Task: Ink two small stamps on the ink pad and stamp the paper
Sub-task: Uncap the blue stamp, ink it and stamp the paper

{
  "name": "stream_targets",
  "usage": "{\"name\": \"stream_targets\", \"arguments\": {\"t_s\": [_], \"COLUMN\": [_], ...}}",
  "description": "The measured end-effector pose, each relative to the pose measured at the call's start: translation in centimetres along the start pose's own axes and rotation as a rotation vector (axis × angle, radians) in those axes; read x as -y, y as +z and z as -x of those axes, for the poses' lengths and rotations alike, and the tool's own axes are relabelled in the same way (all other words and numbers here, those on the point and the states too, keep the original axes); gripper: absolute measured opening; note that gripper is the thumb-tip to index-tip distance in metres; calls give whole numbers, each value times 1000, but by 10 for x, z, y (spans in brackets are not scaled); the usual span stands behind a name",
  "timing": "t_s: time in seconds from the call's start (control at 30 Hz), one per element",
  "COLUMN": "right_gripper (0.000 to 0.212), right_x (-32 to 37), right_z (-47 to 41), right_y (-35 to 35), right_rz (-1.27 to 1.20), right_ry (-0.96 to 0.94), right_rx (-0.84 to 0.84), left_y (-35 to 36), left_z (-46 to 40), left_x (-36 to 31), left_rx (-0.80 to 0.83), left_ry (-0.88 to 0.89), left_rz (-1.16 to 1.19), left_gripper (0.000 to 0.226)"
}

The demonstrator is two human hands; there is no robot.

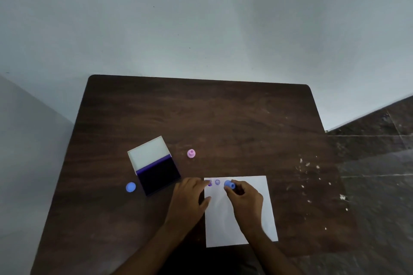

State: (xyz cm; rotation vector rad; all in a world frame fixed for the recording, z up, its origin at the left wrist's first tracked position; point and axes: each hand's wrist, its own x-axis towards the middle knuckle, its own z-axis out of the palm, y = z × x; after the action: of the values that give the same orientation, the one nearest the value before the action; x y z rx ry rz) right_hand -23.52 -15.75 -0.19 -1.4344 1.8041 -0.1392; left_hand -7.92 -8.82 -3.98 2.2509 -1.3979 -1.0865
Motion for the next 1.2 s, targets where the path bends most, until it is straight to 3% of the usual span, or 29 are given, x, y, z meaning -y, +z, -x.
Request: {"name": "stream_targets", "arguments": {"t_s": [0.13,0.3,0.47,0.67,0.9,1.2], "right_gripper": [30,16,18,35,34,32], "right_x": [-8,-7,-11,-15,-14,-15], "right_z": [-9,-14,-22,-35,-35,-38], "right_y": [-6,-3,6,13,15,19], "right_rz": [5,29,21,38,38,62], "right_ry": [-33,-89,-67,-10,-29,0], "right_rx": [-56,-55,29,147,123,121], "left_y": [4,7,13,16,14,16], "left_z": [-9,-20,-26,-29,-38,-32], "left_x": [-22,-34,-32,-33,-38,-36], "left_rx": [-142,-173,-111,-172,-87,-197], "left_ry": [108,30,-63,-72,-263,-172], "left_rz": [-143,-152,-145,-124,-16,-24], "left_gripper": [62,67,70,66,71,62]}}
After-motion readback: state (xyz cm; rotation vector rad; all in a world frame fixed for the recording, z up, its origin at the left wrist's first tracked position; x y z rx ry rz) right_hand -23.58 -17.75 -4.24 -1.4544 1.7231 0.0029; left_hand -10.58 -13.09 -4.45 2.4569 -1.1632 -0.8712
